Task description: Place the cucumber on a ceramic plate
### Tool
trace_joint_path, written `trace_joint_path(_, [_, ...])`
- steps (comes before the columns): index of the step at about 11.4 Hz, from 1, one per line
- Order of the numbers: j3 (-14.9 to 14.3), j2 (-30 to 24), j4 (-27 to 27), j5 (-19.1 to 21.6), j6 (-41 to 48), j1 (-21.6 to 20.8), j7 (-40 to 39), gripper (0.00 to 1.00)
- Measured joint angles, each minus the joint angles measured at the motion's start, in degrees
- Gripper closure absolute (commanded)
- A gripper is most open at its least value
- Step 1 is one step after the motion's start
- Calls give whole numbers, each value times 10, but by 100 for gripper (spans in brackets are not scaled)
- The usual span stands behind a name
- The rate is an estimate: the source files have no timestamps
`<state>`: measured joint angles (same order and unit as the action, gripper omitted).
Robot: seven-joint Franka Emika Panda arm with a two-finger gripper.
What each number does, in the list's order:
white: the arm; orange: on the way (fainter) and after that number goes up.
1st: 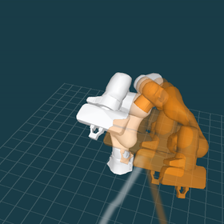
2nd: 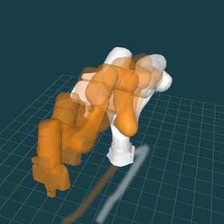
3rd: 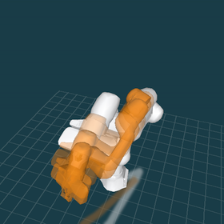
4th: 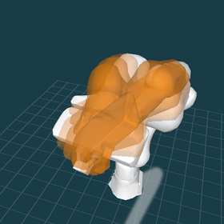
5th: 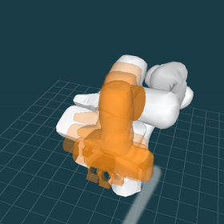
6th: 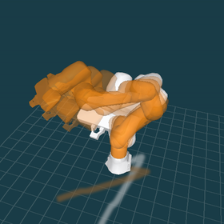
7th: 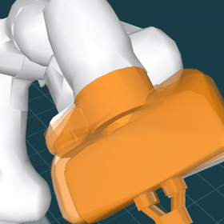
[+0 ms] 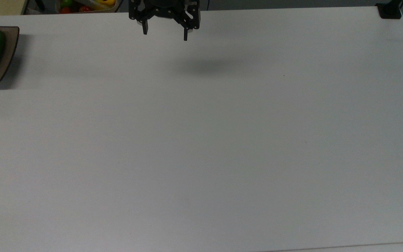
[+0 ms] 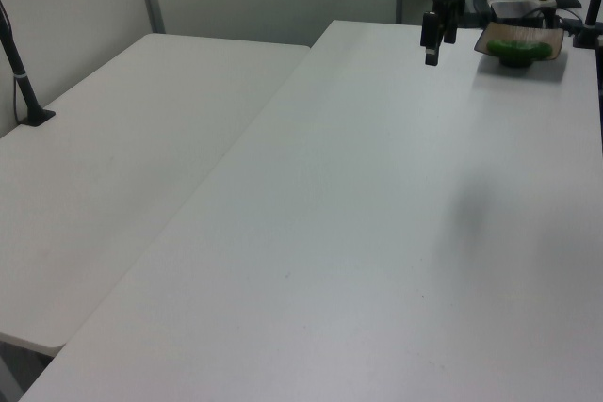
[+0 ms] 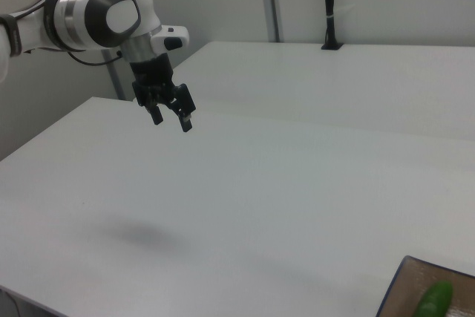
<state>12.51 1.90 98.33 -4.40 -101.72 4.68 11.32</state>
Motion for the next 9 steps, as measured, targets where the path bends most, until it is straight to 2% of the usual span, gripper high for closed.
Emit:
trace_joint_path(7, [-3,0,6,0,0,-7,-66,0])
trace_joint_path(9, [-47,0,11,0,0,-62,-66,0])
